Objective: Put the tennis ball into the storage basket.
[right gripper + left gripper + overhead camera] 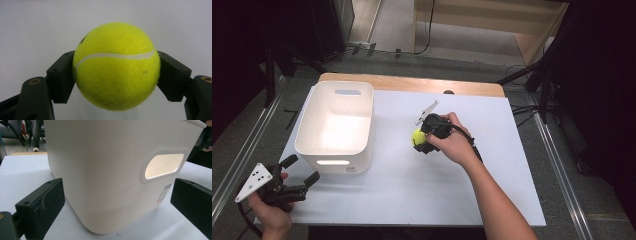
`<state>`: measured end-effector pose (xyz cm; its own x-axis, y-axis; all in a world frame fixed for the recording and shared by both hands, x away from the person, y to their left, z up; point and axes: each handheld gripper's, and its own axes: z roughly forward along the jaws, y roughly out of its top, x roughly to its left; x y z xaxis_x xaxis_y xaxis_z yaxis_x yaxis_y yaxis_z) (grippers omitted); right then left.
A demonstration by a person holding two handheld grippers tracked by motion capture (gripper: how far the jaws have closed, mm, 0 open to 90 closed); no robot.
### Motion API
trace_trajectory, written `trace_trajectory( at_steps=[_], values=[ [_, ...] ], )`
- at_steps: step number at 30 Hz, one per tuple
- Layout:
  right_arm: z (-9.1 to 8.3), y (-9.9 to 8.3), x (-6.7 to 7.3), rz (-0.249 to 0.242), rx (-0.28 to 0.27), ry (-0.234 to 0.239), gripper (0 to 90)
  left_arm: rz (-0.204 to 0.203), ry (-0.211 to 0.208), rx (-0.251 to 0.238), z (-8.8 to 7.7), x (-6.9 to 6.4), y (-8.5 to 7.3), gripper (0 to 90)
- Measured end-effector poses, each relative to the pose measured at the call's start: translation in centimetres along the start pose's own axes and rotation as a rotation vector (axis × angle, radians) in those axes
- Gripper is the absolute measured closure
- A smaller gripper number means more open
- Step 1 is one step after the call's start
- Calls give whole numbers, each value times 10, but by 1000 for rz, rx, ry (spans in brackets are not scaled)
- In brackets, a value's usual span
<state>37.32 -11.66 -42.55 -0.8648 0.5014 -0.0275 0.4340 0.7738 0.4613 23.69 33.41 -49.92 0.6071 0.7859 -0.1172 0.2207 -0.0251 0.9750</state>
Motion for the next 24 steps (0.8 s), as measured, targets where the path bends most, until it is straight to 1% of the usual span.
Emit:
trace_trajectory(
  at_steps=[1, 2, 5, 8, 9, 11, 12, 14, 16, 17, 18, 22, 23, 24],
  values=[
    [-1, 1, 0, 0, -4, 2, 236, 0, 0, 0, 0, 0, 0, 0],
    [-1, 3, -1, -18, -8, 4, 236, 1, 0, 0, 0, 0, 0, 0],
    [-4, 7, -1, -5, -3, 6, 236, -1, 0, -1, 0, 0, 0, 0],
    [-7, 11, -1, -19, -6, 7, 237, -1, 0, -1, 0, 0, 0, 0],
    [-8, 13, 0, -11, -5, 7, 237, -1, 0, 0, 0, 0, 0, 0],
    [-10, 17, 0, -25, -9, 14, 237, 0, 0, 0, 0, 0, 0, 0],
    [-11, 18, 0, -25, -3, 17, 237, 0, 0, 0, 0, 0, 0, 0],
    [-13, 22, 0, -27, -8, 23, 237, -2, 0, -1, 0, 0, 0, 0],
    [-15, 25, 0, -38, -8, 31, 237, -2, -1, -2, 0, 0, 0, 0],
    [-15, 27, 0, -35, -12, 32, 238, -2, -1, -2, 0, 0, 0, 0],
    [-17, 29, -1, -43, -11, 38, 238, -1, -1, 0, 0, 0, 0, 0],
    [-21, 36, 0, -48, -15, 42, 238, -2, -1, -2, 0, 0, 0, 0],
    [-22, 38, 0, -59, -18, 45, 238, -1, -1, -2, 0, 0, 0, 0],
    [-23, 40, 1, -51, -19, 44, 238, -2, -1, -2, 0, 0, 0, 0]
  ],
)
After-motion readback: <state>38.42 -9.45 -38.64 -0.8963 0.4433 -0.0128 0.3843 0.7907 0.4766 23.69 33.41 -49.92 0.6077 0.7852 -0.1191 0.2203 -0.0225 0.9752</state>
